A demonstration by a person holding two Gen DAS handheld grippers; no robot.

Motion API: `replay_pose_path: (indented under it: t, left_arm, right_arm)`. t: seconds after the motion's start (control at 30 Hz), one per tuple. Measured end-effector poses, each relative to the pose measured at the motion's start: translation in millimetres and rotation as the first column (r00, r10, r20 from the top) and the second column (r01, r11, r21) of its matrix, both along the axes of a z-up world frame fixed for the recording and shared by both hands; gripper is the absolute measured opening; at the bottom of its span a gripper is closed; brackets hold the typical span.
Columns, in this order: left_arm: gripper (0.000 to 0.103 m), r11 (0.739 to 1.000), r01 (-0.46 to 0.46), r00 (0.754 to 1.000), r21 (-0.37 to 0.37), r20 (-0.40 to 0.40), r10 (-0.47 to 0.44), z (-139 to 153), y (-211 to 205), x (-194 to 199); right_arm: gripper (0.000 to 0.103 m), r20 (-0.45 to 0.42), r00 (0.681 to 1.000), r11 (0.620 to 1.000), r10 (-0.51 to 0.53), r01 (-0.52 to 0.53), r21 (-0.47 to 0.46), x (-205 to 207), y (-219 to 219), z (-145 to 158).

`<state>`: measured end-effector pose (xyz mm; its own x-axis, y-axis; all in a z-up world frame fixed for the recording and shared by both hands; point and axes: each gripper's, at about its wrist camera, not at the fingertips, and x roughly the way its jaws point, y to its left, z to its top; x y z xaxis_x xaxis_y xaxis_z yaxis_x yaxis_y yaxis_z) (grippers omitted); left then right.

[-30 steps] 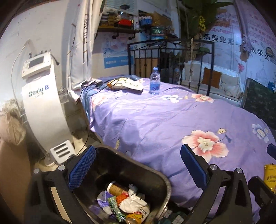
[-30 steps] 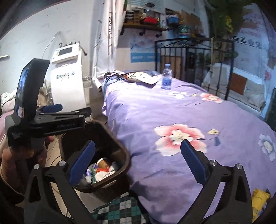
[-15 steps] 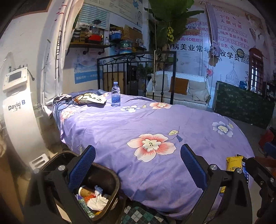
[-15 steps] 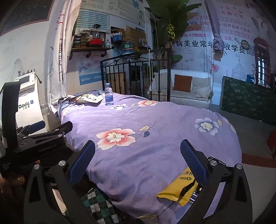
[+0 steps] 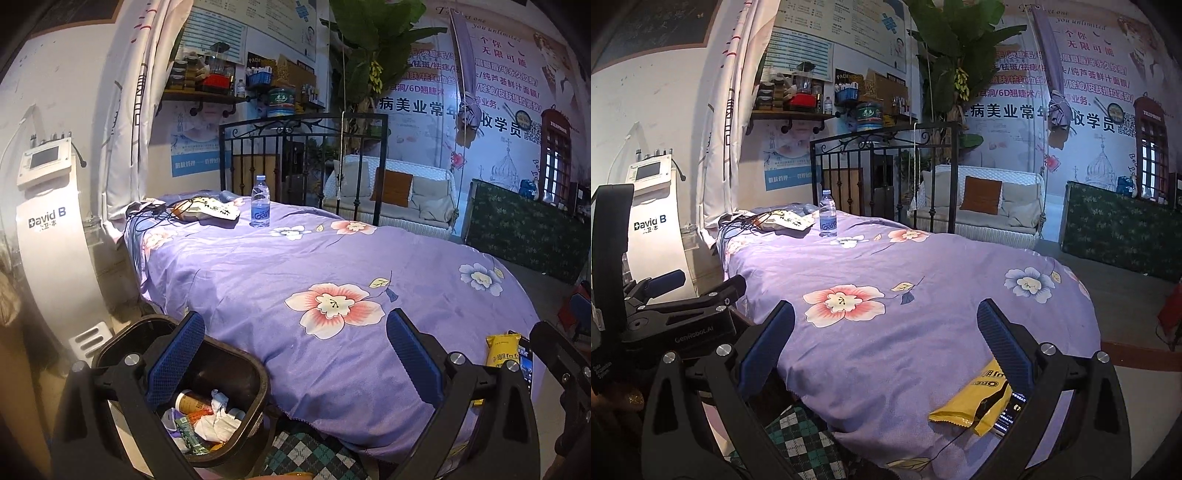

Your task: Collect trash

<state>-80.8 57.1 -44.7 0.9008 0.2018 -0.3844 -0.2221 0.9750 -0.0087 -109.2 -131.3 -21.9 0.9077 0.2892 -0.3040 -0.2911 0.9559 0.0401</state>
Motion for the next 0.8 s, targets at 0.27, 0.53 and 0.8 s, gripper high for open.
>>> replay_pose_path:
  t: [0.27,0.53,0.8]
  left_arm:
    - [0.097,1.000,0.001,1.000,-0.001,-0.001,-0.001,0.4,-0.4,0.6]
    - [0.097,1.000,0.011,1.000,0.002,-0.008,-0.011,0.0,-1.1,1.0]
    - [0.097,1.000,0.016,1.000,0.006,-0.013,-0.016,-1.1,-2.2,3.2]
  right_arm:
    - [0.098,-0.011,1.000,1.000,-0.006,0.006,0.003,-0.5,0.8,-1.9]
    - [0.098,-0.022,1.000,1.000,-0.008,0.008,0.006,3.2,-1.0,-1.1]
    - [0.098,-0.029,0.999,1.000,-0.013,0.013,0.013,6.0,-4.2,-1.1]
